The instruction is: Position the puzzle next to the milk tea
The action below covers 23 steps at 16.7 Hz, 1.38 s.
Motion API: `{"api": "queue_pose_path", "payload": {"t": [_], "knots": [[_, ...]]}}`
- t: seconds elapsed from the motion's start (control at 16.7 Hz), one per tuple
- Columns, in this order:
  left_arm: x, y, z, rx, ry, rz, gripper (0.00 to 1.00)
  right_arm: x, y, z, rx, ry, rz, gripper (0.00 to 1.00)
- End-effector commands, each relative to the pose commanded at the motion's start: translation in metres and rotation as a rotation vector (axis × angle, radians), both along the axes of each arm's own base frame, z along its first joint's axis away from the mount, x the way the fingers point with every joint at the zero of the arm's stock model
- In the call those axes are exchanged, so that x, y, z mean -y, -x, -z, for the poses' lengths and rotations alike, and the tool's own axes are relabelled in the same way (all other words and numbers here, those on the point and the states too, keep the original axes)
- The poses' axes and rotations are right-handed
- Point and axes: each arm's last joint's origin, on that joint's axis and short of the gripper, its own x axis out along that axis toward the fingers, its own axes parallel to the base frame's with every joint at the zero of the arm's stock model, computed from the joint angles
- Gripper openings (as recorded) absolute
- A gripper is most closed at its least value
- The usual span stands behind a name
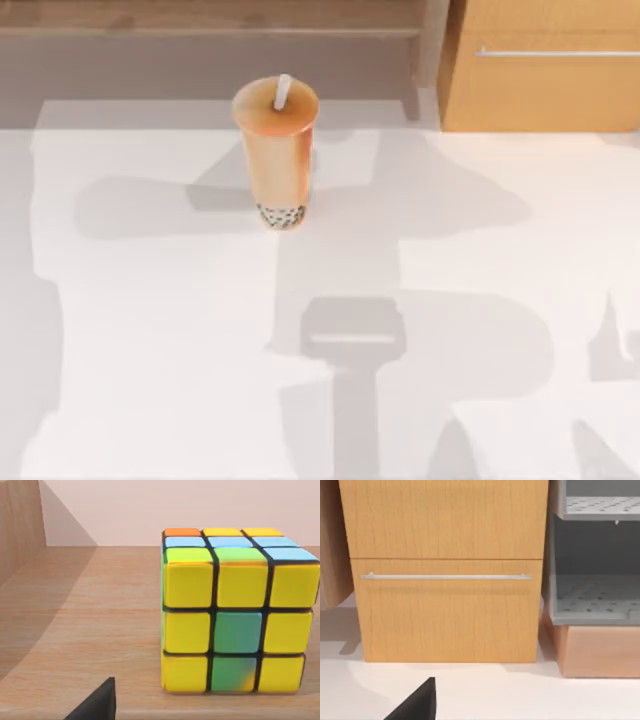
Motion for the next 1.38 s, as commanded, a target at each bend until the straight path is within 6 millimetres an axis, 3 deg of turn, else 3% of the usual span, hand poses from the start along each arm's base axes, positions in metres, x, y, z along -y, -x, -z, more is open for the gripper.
{"api": "queue_pose_path", "payload": {"t": [0.18,0.48,0.72,0.9,1.14,1.38], "knots": [[0.005,-0.003,0.001,-0.002,0.001,0.002,1.0,0.0,0.0,0.0,0.0,0.0,0.0,1.0],[0.023,-0.027,-0.003,0.01,-0.002,-0.001,1.0,0.0,0.0,0.0,0.0,0.0,0.0,1.0],[0.013,-0.045,-0.008,0.012,-0.002,-0.001,1.0,0.0,0.0,0.0,0.0,0.0,0.0,1.0],[0.002,-0.059,-0.002,0.003,0.0,-0.001,1.0,0.0,0.0,0.0,0.0,0.0,0.0,1.0],[0.001,-0.06,0.0,0.0,0.0,0.0,1.0,0.0,0.0,0.0,0.0,0.0,0.0,1.0],[0.001,-0.06,0.0,0.0,0.0,0.0,0.7,0.0,0.0,0.0,0.0,0.0,0.0,1.0]]}}
